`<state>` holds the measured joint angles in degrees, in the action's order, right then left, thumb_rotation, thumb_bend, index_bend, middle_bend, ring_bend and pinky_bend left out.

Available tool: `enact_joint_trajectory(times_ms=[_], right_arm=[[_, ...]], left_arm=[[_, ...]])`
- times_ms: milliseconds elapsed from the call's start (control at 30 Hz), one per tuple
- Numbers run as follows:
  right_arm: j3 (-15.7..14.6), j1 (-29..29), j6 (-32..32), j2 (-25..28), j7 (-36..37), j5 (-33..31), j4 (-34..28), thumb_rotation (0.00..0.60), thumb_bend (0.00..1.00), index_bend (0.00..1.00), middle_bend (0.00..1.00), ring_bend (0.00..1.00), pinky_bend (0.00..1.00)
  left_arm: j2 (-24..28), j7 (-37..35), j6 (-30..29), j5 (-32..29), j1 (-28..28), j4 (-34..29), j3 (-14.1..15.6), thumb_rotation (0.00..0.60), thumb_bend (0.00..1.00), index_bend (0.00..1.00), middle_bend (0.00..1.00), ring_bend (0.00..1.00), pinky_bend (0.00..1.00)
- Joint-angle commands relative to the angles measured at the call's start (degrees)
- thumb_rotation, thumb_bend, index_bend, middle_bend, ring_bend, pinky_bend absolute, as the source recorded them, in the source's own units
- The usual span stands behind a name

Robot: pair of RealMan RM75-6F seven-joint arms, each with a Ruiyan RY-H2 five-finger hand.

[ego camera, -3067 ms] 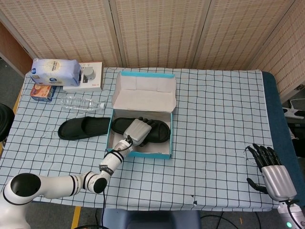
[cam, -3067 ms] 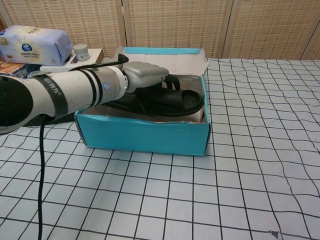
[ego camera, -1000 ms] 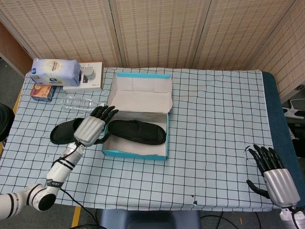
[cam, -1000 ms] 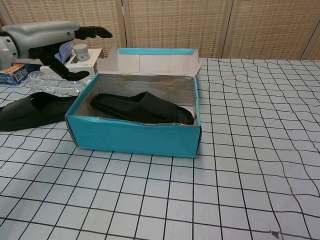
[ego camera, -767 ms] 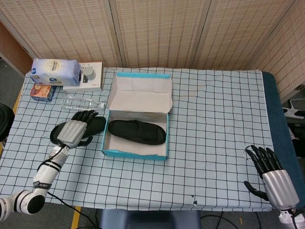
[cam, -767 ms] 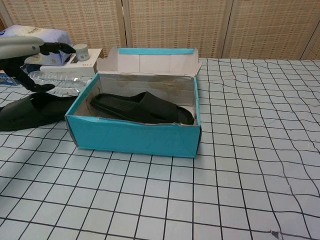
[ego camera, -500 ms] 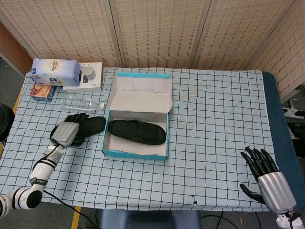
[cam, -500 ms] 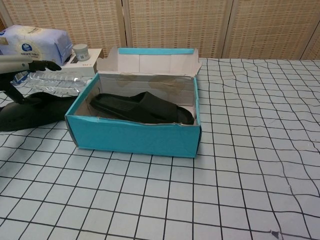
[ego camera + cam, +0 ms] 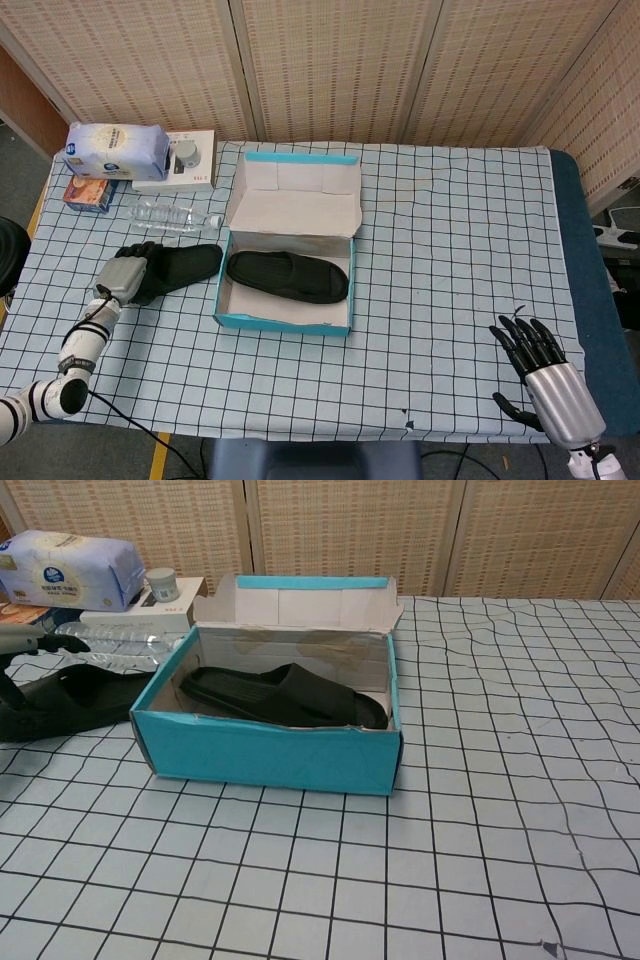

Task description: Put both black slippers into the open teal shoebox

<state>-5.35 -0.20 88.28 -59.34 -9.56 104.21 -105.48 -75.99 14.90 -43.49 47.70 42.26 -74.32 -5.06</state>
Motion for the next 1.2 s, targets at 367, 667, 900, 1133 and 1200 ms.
enact_joint_trajectory(times_ms=[367, 667, 900, 1133, 1200], right_arm=[[0.1, 0.7, -2.5, 0.0, -0.5, -1.8, -0.6, 0.578, 0.14, 0.0, 0.0, 0.0, 0.0], [0.0, 0.6, -2.8, -0.1, -0.3, -2.5, -0.2, 0.577, 0.14, 0.0, 0.0, 0.0, 0.0], [0.1, 0.7, -3.1, -0.2, 0.1, -3.1, 0.1, 0.577, 0.14, 0.0, 0.0, 0.0, 0.0], [0.1, 1.0, -3.9, -0.5, 0.3, -3.7, 0.4, 0.578, 0.14, 0.0, 0.0, 0.0, 0.0], [0.1, 1.2, -4.1, -0.6, 0.2, -3.7, 0.4, 0.578, 0.14, 0.0, 0.0, 0.0, 0.0]], left_arm=[[-4.5, -0.4, 6.5, -3.4, 1.3, 9.5, 0.4, 0.6, 0.33, 0.0, 0.0, 0.0, 0.09], [-7.6, -3.9, 6.9, 0.5, 0.8, 14.3, -0.4, 0.6, 0.36, 0.08, 0.14, 0.16, 0.24], [-8.7, -5.2, 2.3, 5.4, -0.6, 14.9, -0.8, 0.6, 0.41, 0.45, 0.56, 0.51, 0.46], [-7.3, -7.6, -5.6, 10.8, -3.0, 12.3, -2.1, 0.6, 0.43, 0.52, 0.63, 0.57, 0.52], [-6.3, -8.2, -6.9, 11.8, -3.5, 10.9, -2.4, 0.6, 0.43, 0.53, 0.64, 0.58, 0.53]])
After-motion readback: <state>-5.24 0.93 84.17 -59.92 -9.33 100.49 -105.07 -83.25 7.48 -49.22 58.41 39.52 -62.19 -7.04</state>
